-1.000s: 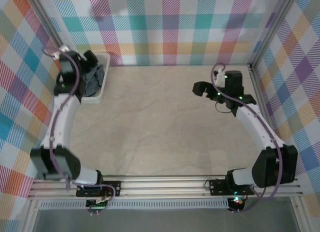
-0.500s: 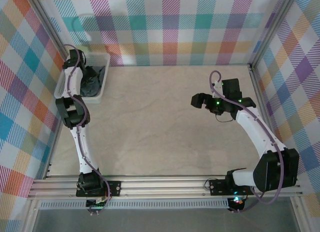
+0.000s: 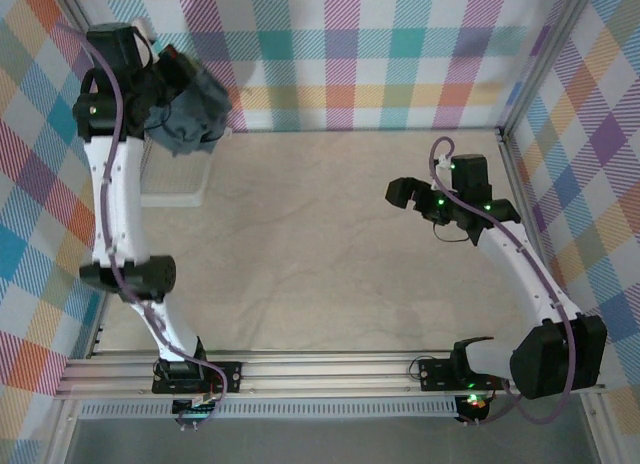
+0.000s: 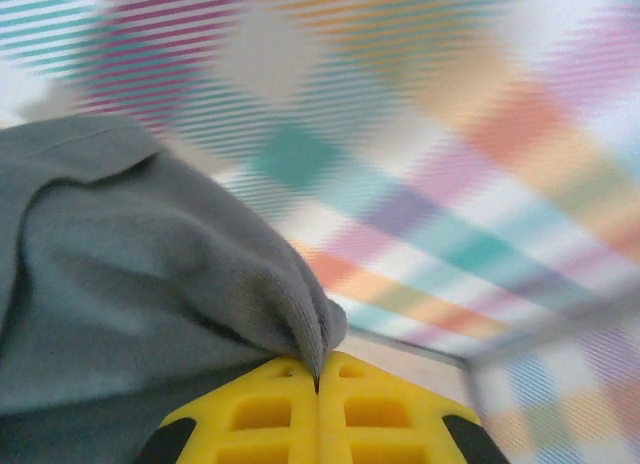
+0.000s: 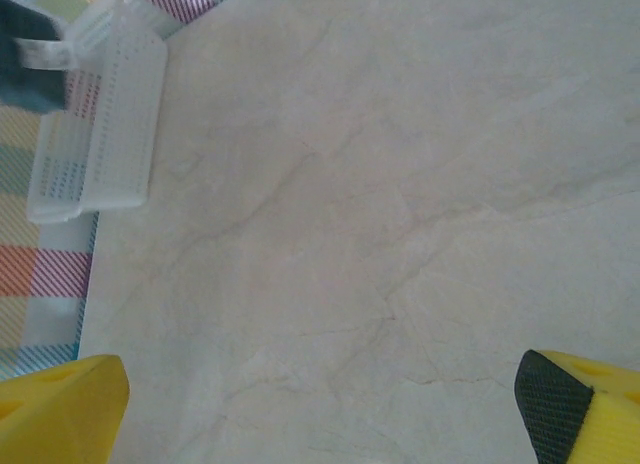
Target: Fold the inside-out t-shirt
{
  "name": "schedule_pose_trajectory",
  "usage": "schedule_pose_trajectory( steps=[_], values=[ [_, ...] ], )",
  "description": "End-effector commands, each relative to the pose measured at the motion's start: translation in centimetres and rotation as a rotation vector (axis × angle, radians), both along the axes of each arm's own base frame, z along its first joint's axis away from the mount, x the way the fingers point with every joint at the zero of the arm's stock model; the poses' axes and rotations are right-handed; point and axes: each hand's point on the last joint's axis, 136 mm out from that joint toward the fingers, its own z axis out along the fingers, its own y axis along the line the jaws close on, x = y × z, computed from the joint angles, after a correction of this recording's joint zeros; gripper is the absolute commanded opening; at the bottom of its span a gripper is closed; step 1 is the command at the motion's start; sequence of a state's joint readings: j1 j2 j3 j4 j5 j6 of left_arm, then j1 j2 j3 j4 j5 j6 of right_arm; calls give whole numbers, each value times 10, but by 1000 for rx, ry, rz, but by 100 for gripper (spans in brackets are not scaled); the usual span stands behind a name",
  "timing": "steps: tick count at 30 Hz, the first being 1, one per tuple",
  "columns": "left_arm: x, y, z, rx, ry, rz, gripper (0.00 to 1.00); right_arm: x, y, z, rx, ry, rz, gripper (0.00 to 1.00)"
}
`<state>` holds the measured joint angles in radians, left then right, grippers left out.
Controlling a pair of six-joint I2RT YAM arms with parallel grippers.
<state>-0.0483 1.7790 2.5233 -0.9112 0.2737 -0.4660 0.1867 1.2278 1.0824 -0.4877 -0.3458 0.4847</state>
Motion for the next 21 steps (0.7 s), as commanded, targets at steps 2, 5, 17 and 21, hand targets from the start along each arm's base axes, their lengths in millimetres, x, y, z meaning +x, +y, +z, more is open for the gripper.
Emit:
schedule_pose_trajectory(
  steps=[2, 5, 17, 21],
  values=[
    [-28, -48, 4, -37, 7, -131, 0, 1, -9, 27, 11, -81, -80, 100],
    [-17, -55, -34, -18, 86, -112, 0, -4, -12, 19, 6, -46, -100, 100],
    [-15, -44, -237, 136, 495, -86, 67, -4, -4, -26, -38, 71, -58, 100],
    [-41, -67, -306, 129, 630, -197, 67, -4, 17, -66, -109, 148, -1, 100]
  ],
)
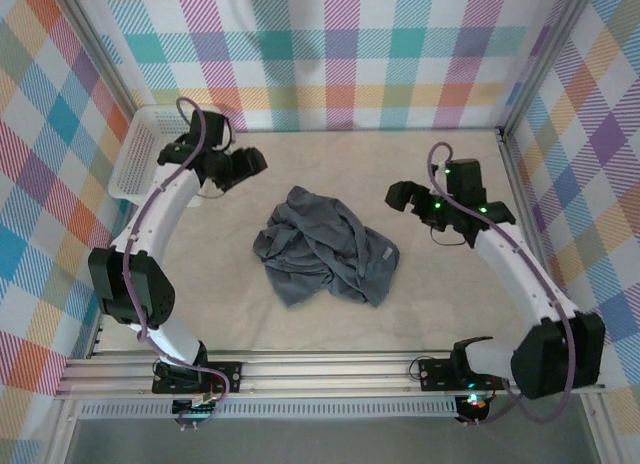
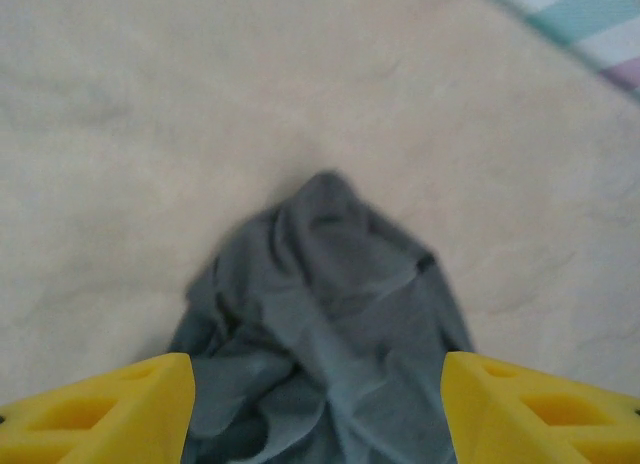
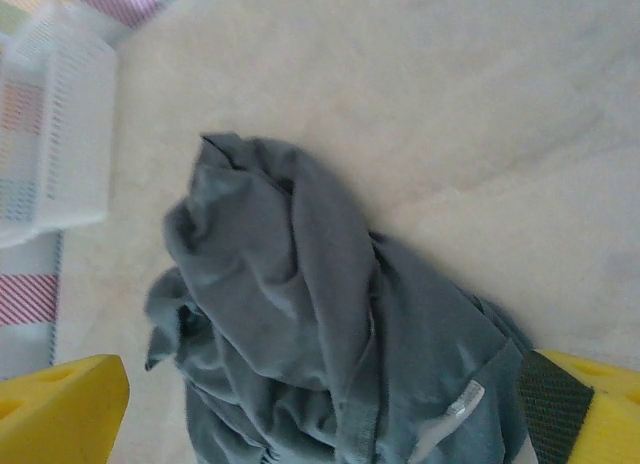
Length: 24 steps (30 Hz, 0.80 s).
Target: Fold the inside-out t-shirt
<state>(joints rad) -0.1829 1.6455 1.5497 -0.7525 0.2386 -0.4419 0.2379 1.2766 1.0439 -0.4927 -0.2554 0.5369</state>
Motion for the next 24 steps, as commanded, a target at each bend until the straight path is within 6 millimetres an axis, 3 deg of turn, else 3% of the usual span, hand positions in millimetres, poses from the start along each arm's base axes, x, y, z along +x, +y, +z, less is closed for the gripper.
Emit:
schedule_pose_trajectory(
  steps=[1, 5, 8, 11, 13, 14, 15, 17, 18, 20, 24],
  values=[
    [-24, -25, -17, -10, -5, -120, 67, -4, 20, -37, -72, 66, 74, 100],
    [-62, -52, -75, 93, 121, -252, 71, -21, 49, -82, -139, 181, 175, 100],
    [-71, -56, -108, 127, 178, -259, 71, -37, 66, -110, -190, 239, 239, 94],
    [-72, -67, -130, 99, 211, -276, 71, -41, 79, -126, -212, 262, 263, 77],
    [-72, -77, -143, 86, 243, -299, 63, -36, 79, -129, -231, 265, 241, 62],
    [-72, -80, -147, 76, 256, -308, 52, -33, 78, -129, -238, 263, 225, 50],
    [-72, -83, -150, 66, 264, -313, 33, -30, 76, -126, -248, 255, 210, 36],
    [-67, -79, -141, 87, 237, -293, 1, -26, 71, -111, -269, 224, 188, 7],
    [-64, -74, -128, 112, 201, -281, 0, -24, 68, -99, -279, 190, 175, 0],
    [-57, -60, -94, 153, 124, -247, 0, -21, 55, -75, -308, 117, 127, 0],
    [-47, -21, -4, 150, -54, -138, 0, -17, 20, -5, -333, -94, -21, 0]
  ],
)
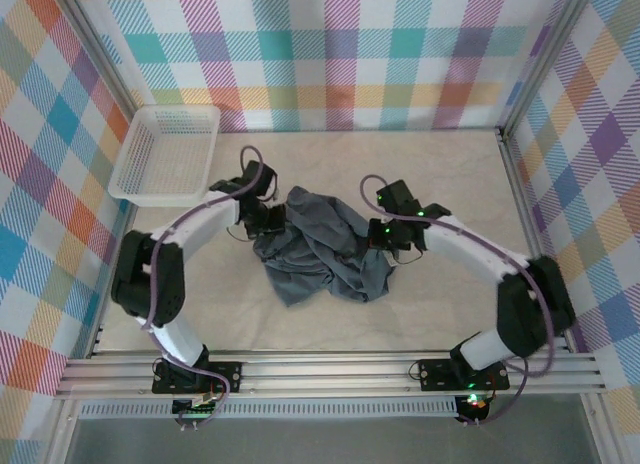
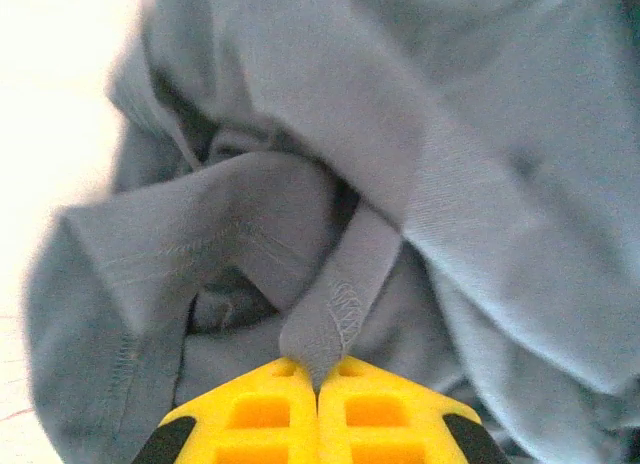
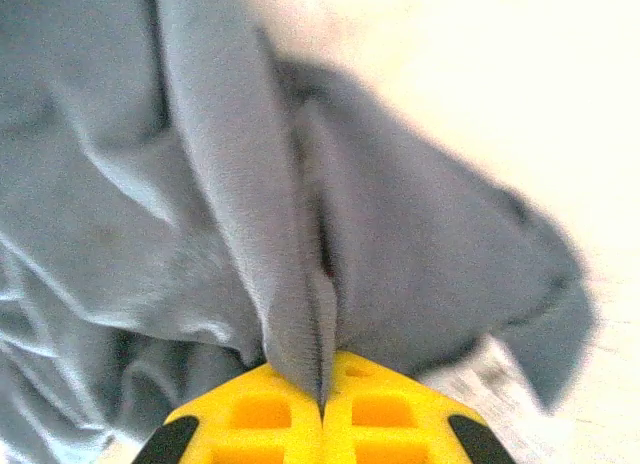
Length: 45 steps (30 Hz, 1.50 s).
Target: Fold the inside-out t-shirt
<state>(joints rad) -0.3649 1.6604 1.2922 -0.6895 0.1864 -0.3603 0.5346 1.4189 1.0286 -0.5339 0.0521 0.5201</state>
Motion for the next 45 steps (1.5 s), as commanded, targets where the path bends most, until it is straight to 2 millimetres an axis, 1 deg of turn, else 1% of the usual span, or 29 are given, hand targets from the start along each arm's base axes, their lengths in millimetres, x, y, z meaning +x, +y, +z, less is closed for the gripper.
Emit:
schedule_pose_trajectory(
  steps=[1, 3, 6, 9, 12, 15, 17, 19, 21, 22, 23, 25, 26, 28, 29, 30, 31, 32, 33, 34, 35, 36, 38, 39, 40, 41, 42, 43, 45],
  values=[
    [13, 41, 113, 0, -266, 95, 0, 12, -38, 81, -19, -253, -147, 0],
    [9, 65, 166, 13, -389, 155, 0, 9, -65, 125, -7, -388, -243, 0],
    [-4, 93, 241, 12, -572, 233, 0, -1, -107, 182, -11, -563, -390, 0],
    [-23, 108, 302, -9, -734, 270, 0, -15, -136, 230, -25, -712, -478, 0],
    [-42, 114, 344, -42, -861, 288, 0, -33, -155, 269, -8, -828, -526, 0],
    [-65, 123, 377, -67, -979, 320, 0, -54, -171, 301, 43, -929, -574, 0],
    [-77, 129, 393, -78, -1037, 344, 0, -66, -178, 319, 74, -986, -590, 0],
    [-86, 132, 403, -82, -1070, 356, 0, -75, -182, 335, 93, -1025, -592, 0],
    [-87, 132, 404, -89, -1075, 356, 0, -77, -182, 343, 90, -1047, -581, 0],
    [-84, 131, 402, -96, -1071, 352, 0, -73, -180, 340, 74, -1043, -572, 0],
    [-80, 127, 398, -106, -1060, 342, 0, -67, -177, 335, 53, -1029, -562, 0],
    [-66, 118, 381, -124, -1003, 319, 0, -52, -170, 310, -7, -954, -546, 0],
    [-55, 110, 368, -136, -957, 297, 0, -42, -168, 289, -50, -906, -552, 0],
    [-35, 84, 345, -216, -871, 212, 0, -30, -177, 232, -125, -767, -650, 0],
    [-23, 67, 332, -267, -826, 168, 0, -26, -180, 193, -130, -674, -699, 0],
    [-12, 45, 319, -327, -780, 112, 0, -28, -184, 148, -112, -553, -757, 1],
    [-5, 25, 309, -366, -747, 60, 0, -31, -185, 111, -88, -448, -796, 5],
    [1, 0, 299, -392, -709, 3, 0, -37, -186, 74, -71, -345, -827, 15],
    [3, -26, 292, -401, -686, -61, 0, -44, -188, 45, -64, -265, -865, 30],
    [5, -51, 284, -398, -667, -124, 0, -50, -189, 28, -55, -213, -887, 40],
    [5, -78, 275, -386, -648, -190, 0, -50, -182, 19, -37, -186, -851, 47],
    [6, -101, 264, -355, -634, -250, 0, -42, -169, 23, -6, -203, -753, 54],
    [11, -134, 241, -288, -604, -314, 0, -23, -134, 48, 86, -293, -515, 66],
    [14, -147, 231, -270, -593, -342, 13, -16, -111, 67, 141, -348, -362, 70],
    [15, -156, 224, -255, -600, -367, 29, -12, -91, 83, 188, -396, -234, 74],
    [18, -159, 218, -213, -634, -365, 37, -13, -71, 99, 238, -435, -101, 76],
    [23, -151, 213, -161, -666, -325, 42, -15, -52, 111, 278, -459, 24, 76],
    [27, -140, 213, -126, -693, -281, 46, -19, -37, 119, 305, -470, 125, 76],
    [31, -101, 213, -62, -721, -168, 52, -27, -8, 125, 313, -464, 321, 76]
  ],
)
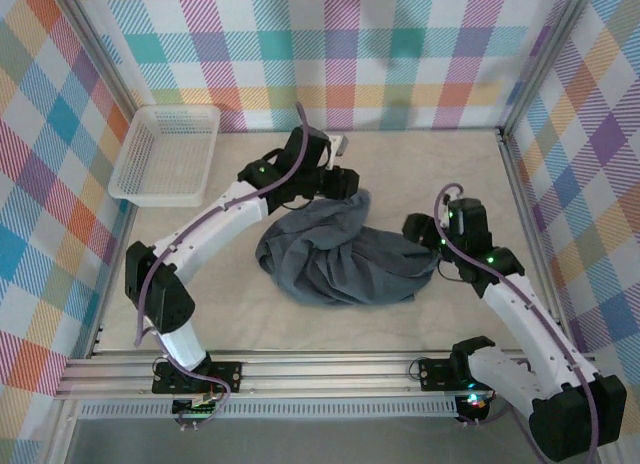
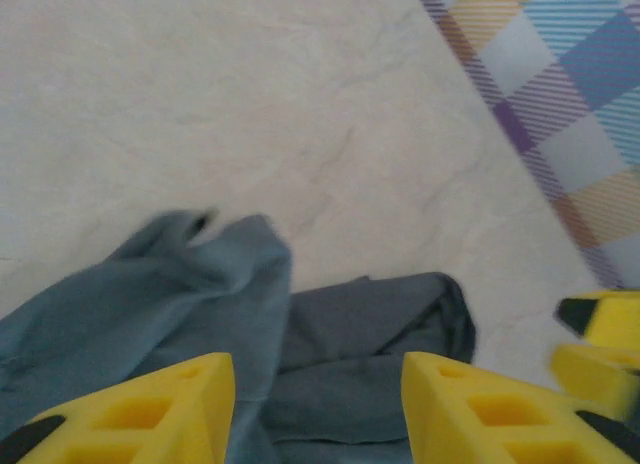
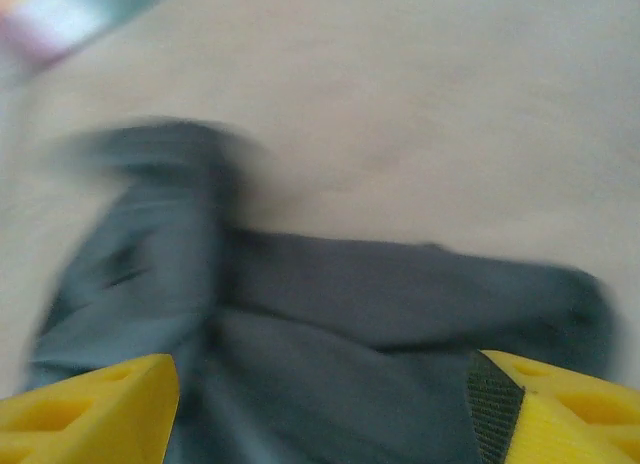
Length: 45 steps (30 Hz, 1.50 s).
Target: Fold the inside-out t-shirt
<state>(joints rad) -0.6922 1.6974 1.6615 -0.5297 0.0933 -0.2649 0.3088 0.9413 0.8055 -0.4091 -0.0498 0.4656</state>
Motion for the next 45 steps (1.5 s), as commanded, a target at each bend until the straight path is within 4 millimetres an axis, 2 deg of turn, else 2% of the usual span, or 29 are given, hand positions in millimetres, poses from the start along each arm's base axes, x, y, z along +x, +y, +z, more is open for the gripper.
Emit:
schedule_pose_trajectory(
  steps=[1, 3, 5, 6, 8, 11, 13, 15, 16, 17, 18, 20, 21, 25, 28, 30, 33, 34, 36, 39, 45],
  values=[
    [15, 79, 58, -9, -208, 241, 55, -12, 76, 42, 1, -170, 496, 77],
    [5, 118, 51, -26, -182, 331, 61, -7, 98, 29, -114, -137, 600, 79],
    [-12, 149, 35, -22, -136, 400, 65, 12, 113, 12, -213, -79, 630, 82],
    [-23, 162, 17, -10, -86, 429, 67, 24, 121, 1, -235, -40, 645, 82],
    [-44, 176, -19, -14, 16, 465, 69, 43, 143, -15, -241, 5, 694, 83],
    [-73, 191, -82, -70, 215, 520, 71, 72, 174, -49, -277, 67, 750, 87],
    [-87, 202, -119, -108, 330, 562, 73, 102, 177, -82, -362, 120, 684, 90],
    [-93, 209, -136, -126, 368, 589, 74, 126, 171, -108, -439, 187, 602, 90],
    [-95, 210, -140, -131, 376, 590, 74, 132, 172, -119, -455, 222, 586, 86],
    [-96, 211, -143, -131, 383, 589, 74, 134, 175, -126, -452, 247, 591, 78],
    [-97, 210, -147, -124, 394, 584, 75, 135, 179, -128, -442, 264, 592, 58],
    [-97, 207, -159, -106, 429, 567, 77, 136, 182, -116, -430, 238, 574, 12],
    [-97, 204, -168, -98, 457, 557, 78, 138, 180, -103, -432, 204, 544, 0],
    [-86, 182, -205, -122, 578, 494, 89, 131, 171, -43, -368, 61, 470, 0],
    [-62, 169, -222, -140, 591, 478, 88, 119, 165, -23, -334, 23, 457, 0],
    [-45, 164, -226, -149, 569, 474, 79, 111, 164, -20, -315, 34, 464, 0],
    [-18, 153, -223, -175, 534, 455, 59, 99, 166, -20, -274, 65, 481, 0],
    [-10, 150, -222, -180, 525, 449, 57, 96, 166, -19, -259, 70, 486, 0],
    [5, 138, -216, -220, 505, 404, 57, 89, 170, -14, -219, 75, 505, 0],
    [20, 114, -207, -317, 497, 313, 62, 85, 171, -10, -198, 66, 511, 0],
    [33, 108, -199, -333, 440, 276, 63, 85, 170, -17, -207, 94, 513, 0]
  ],
)
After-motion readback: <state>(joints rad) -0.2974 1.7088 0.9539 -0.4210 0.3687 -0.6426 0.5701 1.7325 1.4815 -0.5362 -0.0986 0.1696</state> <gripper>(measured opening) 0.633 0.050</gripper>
